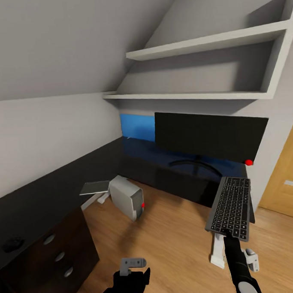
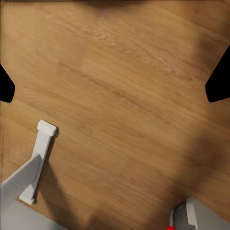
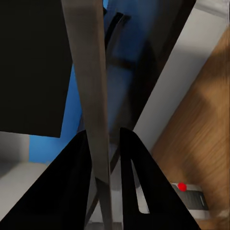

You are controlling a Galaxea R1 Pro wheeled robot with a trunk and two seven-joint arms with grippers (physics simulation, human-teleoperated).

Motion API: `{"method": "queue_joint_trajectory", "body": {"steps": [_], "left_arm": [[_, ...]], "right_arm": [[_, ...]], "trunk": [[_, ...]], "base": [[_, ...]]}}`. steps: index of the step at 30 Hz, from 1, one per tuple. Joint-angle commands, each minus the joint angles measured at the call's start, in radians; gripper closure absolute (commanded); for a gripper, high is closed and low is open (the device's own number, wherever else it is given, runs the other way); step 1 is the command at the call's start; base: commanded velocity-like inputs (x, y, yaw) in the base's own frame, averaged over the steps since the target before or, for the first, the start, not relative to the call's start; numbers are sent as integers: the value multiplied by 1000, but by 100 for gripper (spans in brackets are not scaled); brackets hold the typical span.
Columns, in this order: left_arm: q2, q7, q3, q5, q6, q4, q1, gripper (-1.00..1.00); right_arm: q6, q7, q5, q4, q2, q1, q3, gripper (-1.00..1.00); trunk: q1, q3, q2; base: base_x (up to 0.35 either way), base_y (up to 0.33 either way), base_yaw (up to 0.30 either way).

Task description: In the bedroom, organize the workspace by keeping the computer under the desk, ensuring the monitor is on the desk, placing the keyboard on the desk next to the monitor, placing the mouse on the desk next to the keyboard, moving the folder from the swivel chair onto the desk next to the mouse, stacking the notebook on top of the folder with the pen on top of the notebook, and positioning the swivel chair next to the desk.

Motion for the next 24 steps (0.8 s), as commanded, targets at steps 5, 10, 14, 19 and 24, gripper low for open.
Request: {"method": "queue_joint_trajectory", "body": {"steps": [5,10,14,19,24], "left_arm": [[1,10,-3,10,1,-2,-1,-100],[1,10,-3,11,1,-2,-1,-100],[1,10,-3,11,1,-2,-1,-100],[1,10,-3,11,1,-2,-1,-100],[1,10,-3,11,1,-2,-1,-100]], "right_arm": [[-3,10,-10,0,0,-1,1,100],[-15,10,-10,0,0,-1,1,100],[-18,13,-19,0,-1,-1,2,100],[-17,16,-28,-4,0,-1,2,100],[-17,17,-29,-8,0,-1,1,100]], "trunk": [[0,-3,-1],[0,-5,-1],[0,-6,-1],[0,-6,-1],[0,-6,-1]], "base": [[0,0,-259],[0,0,-249],[0,0,-67],[0,0,-12],[0,0,-1]]}}
